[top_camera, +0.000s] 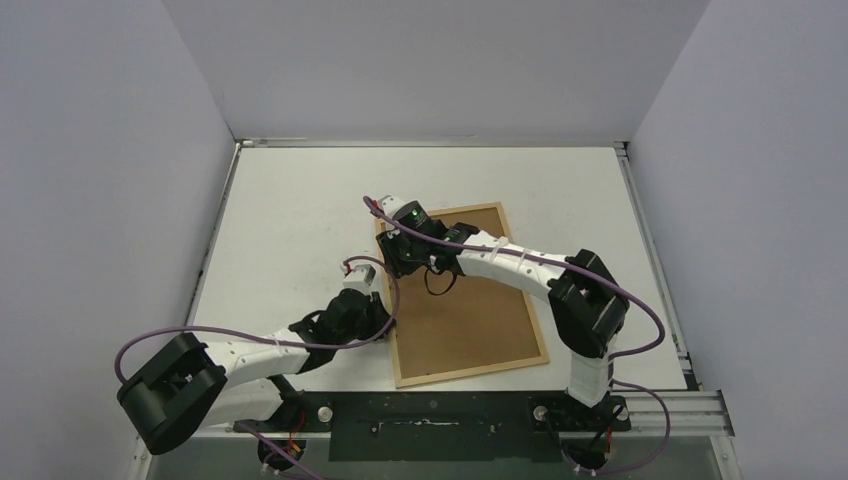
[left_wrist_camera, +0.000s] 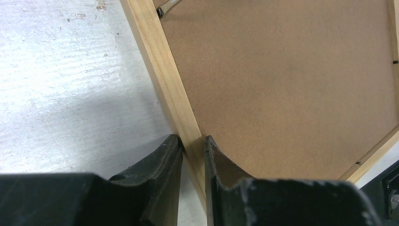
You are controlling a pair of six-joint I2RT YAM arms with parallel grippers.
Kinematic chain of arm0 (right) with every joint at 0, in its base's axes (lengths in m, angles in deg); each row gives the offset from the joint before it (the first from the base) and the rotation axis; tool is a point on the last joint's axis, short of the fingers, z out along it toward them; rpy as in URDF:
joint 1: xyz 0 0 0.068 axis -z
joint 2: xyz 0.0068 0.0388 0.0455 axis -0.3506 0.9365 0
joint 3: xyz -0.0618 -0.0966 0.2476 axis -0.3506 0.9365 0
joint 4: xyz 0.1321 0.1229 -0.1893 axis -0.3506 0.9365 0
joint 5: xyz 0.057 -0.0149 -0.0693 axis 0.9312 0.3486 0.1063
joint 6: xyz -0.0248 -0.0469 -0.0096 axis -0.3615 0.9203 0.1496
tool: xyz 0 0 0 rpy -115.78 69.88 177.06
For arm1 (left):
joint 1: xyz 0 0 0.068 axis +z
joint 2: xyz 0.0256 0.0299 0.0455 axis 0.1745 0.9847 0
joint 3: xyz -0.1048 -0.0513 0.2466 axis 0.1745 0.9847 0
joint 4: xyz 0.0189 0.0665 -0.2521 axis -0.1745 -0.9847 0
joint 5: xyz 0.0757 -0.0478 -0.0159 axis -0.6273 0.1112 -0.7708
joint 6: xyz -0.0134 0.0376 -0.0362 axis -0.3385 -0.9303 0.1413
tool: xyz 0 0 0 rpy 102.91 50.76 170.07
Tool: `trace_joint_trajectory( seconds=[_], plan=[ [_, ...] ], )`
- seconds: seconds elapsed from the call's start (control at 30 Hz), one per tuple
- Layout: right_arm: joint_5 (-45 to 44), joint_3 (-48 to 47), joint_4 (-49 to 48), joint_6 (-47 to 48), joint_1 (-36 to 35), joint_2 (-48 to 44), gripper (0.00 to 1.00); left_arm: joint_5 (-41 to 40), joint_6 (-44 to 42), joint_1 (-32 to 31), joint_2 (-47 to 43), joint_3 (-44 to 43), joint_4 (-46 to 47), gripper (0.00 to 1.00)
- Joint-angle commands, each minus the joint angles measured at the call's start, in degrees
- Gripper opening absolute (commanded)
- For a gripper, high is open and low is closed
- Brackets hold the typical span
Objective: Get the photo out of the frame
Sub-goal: Release the photo frame item from the photo frame.
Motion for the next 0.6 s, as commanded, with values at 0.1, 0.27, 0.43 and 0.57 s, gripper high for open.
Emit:
trace_joint_trajectory(
  seconds=[0.1, 0.27, 0.43, 0.57],
  plan=[
    [-0.6, -6.3, 1.4, -1.7, -6.5, 3.5, 0.0, 3.2, 0.3, -0.4, 0.4, 3.2, -5.0, 0.0],
    [-3.2, -6.9, 1.3, -3.5, -8.2, 3.5, 0.0, 2.8, 0.7, -0.4, -0.3, 3.5, -5.0, 0.0],
    [-5.0, -7.5, 2.1, -4.5, -8.6, 2.6, 0.0, 2.4, 1.2, -0.4, -0.7, 3.9, -5.4, 0.0],
    [-7.6, -6.0, 2.9, -4.7, -7.5, -1.5, 0.0, 1.6, 1.5, -0.4, -1.9, 3.8, -6.9, 0.0]
  ],
)
